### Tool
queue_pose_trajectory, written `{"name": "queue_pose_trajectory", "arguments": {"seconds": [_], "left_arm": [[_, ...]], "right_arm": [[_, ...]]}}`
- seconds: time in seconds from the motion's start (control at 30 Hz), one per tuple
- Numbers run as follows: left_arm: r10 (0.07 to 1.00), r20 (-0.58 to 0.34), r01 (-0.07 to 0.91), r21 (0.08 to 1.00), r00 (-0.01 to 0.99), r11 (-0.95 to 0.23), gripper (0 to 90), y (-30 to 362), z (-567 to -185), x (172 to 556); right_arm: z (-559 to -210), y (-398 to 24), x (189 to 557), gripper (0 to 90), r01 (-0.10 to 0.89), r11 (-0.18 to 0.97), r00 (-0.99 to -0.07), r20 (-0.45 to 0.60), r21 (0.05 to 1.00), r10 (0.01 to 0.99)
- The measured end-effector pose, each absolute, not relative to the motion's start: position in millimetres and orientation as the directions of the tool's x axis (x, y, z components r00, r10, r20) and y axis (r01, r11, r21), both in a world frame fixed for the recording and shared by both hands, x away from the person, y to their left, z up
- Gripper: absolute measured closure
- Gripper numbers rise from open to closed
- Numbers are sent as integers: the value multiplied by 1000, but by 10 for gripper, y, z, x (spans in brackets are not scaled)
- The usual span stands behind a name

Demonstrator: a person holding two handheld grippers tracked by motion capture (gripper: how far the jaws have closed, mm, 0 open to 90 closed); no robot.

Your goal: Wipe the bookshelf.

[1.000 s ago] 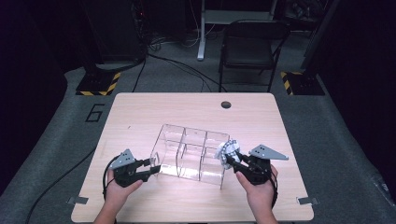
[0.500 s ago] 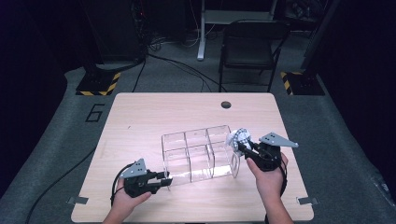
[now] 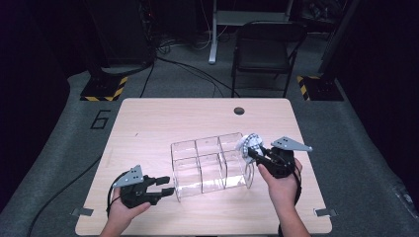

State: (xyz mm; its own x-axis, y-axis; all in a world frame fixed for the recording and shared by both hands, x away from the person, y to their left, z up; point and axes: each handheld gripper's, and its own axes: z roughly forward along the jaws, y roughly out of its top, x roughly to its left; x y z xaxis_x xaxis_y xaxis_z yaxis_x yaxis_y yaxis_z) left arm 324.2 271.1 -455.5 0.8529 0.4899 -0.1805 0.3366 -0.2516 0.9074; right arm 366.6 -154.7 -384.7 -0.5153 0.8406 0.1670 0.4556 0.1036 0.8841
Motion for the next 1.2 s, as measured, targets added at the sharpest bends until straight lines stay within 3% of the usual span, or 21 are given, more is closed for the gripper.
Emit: {"name": "queue_pose_trajectory", "arguments": {"seconds": [0.2, 0.57, 0.93, 1.2], "left_arm": [[521, -182, 334, 918, 834, -213, 516, 2811, -4473, 3237], [597, -184, 348, 922, 781, -170, 490, 2955, -4393, 3337], [648, -176, 341, 930, 741, -137, 478, 2998, -4310, 3358], [684, -169, 361, 921, 710, -147, 526, 3022, -4226, 3435]], "right_arm": [[-3990, -1443, 3796, 642, 514, 121, -484, 170, 849, 858], [-4135, -1313, 3907, 654, 514, 187, -459, 84, 837, 884], [-4111, -1264, 3998, 675, 535, 224, -482, 76, 815, 873], [-4107, -1178, 4062, 679, 531, 241, -512, 81, 812, 855]]}}
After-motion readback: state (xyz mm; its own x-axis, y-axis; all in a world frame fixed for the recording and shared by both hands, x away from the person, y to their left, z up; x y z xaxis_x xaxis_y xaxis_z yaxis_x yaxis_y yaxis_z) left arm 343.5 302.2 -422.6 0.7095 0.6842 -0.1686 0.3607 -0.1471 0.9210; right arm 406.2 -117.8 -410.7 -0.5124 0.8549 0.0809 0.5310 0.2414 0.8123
